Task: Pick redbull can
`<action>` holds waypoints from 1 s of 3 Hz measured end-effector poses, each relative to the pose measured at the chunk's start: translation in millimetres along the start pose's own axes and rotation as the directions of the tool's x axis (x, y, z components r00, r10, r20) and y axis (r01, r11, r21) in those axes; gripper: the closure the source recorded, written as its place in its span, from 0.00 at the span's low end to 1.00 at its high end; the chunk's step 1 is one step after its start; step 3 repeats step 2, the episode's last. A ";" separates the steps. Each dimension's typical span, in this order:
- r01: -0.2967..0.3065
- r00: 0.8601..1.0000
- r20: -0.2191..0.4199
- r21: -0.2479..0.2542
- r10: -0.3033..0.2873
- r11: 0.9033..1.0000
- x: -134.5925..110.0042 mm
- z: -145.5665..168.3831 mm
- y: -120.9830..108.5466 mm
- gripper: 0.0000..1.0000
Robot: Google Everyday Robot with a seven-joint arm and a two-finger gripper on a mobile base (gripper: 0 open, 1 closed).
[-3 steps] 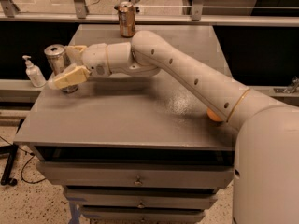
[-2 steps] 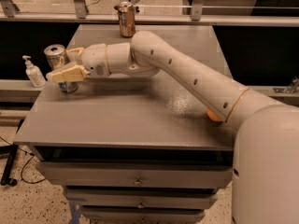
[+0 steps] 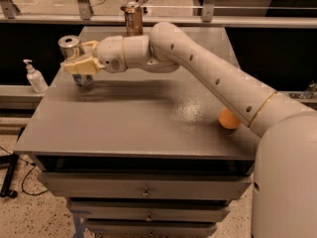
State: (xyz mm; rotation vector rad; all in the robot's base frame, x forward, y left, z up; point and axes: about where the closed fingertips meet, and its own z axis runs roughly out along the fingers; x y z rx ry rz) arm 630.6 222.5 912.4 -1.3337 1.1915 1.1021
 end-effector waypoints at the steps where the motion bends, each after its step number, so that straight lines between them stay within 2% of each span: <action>1: 0.055 0.998 0.005 0.098 -0.056 0.994 -29.1 -46.4 -27.6 1.00; 3: 0.060 0.998 0.009 0.105 -0.061 0.993 -32.9 -49.3 -30.3 1.00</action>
Offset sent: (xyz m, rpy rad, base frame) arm 0.0212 -0.0363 0.0302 0.0155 -0.0540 -0.0768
